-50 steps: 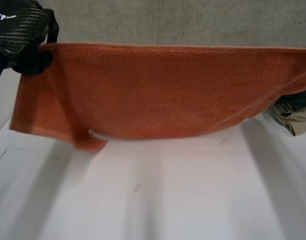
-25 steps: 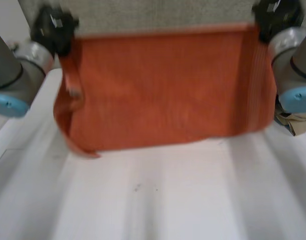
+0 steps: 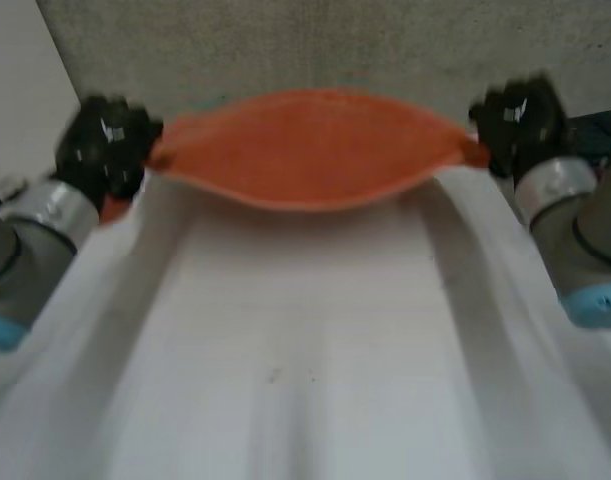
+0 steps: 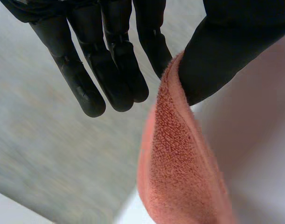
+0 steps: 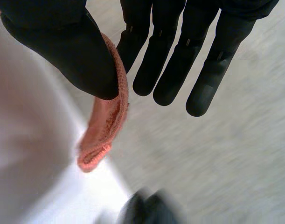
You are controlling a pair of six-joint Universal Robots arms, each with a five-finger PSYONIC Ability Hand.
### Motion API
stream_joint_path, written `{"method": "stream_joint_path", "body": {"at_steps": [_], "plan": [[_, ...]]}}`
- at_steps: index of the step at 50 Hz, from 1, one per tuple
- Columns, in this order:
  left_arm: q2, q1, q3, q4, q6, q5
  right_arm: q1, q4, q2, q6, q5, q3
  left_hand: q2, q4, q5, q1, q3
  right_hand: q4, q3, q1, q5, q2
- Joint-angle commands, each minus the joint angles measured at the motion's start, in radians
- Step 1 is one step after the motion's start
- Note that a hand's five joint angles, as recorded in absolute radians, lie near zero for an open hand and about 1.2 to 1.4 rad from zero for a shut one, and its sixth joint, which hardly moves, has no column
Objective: Fold the laundry.
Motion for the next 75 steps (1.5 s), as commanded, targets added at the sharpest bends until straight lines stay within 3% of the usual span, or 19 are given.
{"method": "stream_joint_path", "body": {"at_steps": [1, 4, 10, 13, 21, 28, 33, 36, 40, 49, 53, 59, 64, 69, 75], "plan": [[-0.165, 0.047, -0.091, 0.005, 0.006, 0.043, -0.085, 0.08, 0.029, 0.06, -0.044, 0.116, 0.199, 0.194, 0.229, 0.247, 0.2, 0.197, 0.205, 0.264, 0.213, 0.219], [-0.211, 0.066, -0.091, 0.003, 0.013, 0.054, -0.102, 0.083, 0.057, 0.065, -0.06, 0.128, 0.159, 0.154, 0.189, 0.207, 0.16, 0.197, 0.205, 0.264, 0.213, 0.219], [-0.239, 0.113, -0.09, 0.005, 0.033, 0.074, -0.123, 0.085, 0.062, 0.07, -0.077, 0.156, -0.132, -0.136, -0.102, -0.084, -0.131, 0.197, 0.205, 0.264, 0.213, 0.219], [-0.252, 0.132, -0.091, 0.0, 0.034, 0.1, -0.137, 0.085, 0.06, 0.07, -0.077, 0.171, -0.425, -0.43, -0.395, -0.377, -0.424, 0.197, 0.205, 0.264, 0.213, 0.219], [-0.248, 0.161, -0.119, -0.035, 0.006, 0.131, -0.139, 0.085, 0.06, 0.07, -0.075, 0.182, -0.449, -0.454, -0.419, -0.401, -0.448, 0.197, 0.205, 0.264, 0.213, 0.219], [-0.242, 0.16, -0.119, -0.071, -0.116, 0.126, -0.139, 0.085, 0.059, 0.07, -0.075, 0.182, -0.423, -0.428, -0.393, -0.375, -0.422, 0.197, 0.205, 0.264, 0.213, 0.219], [-0.245, 0.153, -0.105, -0.077, -0.176, 0.126, -0.137, 0.088, 0.056, 0.059, -0.07, 0.185, 0.198, 0.193, 0.228, 0.246, 0.199, 0.197, 0.205, 0.264, 0.213, 0.219], [-0.231, 0.149, -0.099, -0.086, -0.173, 0.117, -0.134, 0.091, 0.034, 0.054, -0.069, 0.185, 0.199, 0.194, 0.229, 0.247, 0.2, 0.197, 0.205, 0.264, 0.213, 0.219], [-0.089, 0.14, -0.076, -0.172, -0.184, 0.083, -0.133, 0.154, -0.084, 0.045, -0.069, 0.167, 0.199, 0.194, 0.229, 0.247, 0.2, 0.197, 0.205, 0.264, 0.213, 0.219], [0.321, 0.118, -0.015, -0.428, -0.167, 0.045, -0.139, 0.571, -0.315, -0.122, -0.07, 0.021, 0.199, 0.194, 0.229, 0.247, 0.2, 0.197, 0.205, 0.264, 0.213, 0.219], [0.384, 0.123, -0.01, -0.512, -0.138, 0.042, -0.139, 0.669, -0.342, -0.24, -0.044, -0.039, 0.199, 0.194, 0.229, 0.247, 0.2, 0.197, 0.205, 0.264, 0.213, 0.219], [0.289, 0.115, -0.015, -0.563, 0.006, 0.021, -0.139, 0.711, -0.299, -0.346, 0.023, -0.054, 0.199, 0.194, 0.229, 0.247, 0.2, 0.197, 0.205, 0.264, 0.213, 0.219], [0.093, 0.107, 0.008, -0.56, 0.097, -0.038, -0.119, 0.708, -0.104, -0.36, 0.087, -0.092, 0.199, 0.194, 0.229, 0.247, 0.2, 0.197, 0.205, 0.264, 0.213, 0.219], [-0.146, 0.057, 0.18, -0.514, 0.114, -0.082, -0.096, 0.644, 0.052, -0.335, 0.112, -0.178, 0.199, 0.194, 0.229, 0.247, 0.2, 0.197, 0.205, 0.264, 0.213, 0.219], [-0.265, 0.015, 0.434, -0.373, 0.118, -0.09, -0.047, 0.457, 0.174, -0.297, 0.144, -0.359, 0.199, 0.194, 0.229, 0.247, 0.2, 0.197, 0.205, 0.264, 0.213, 0.219]]}}
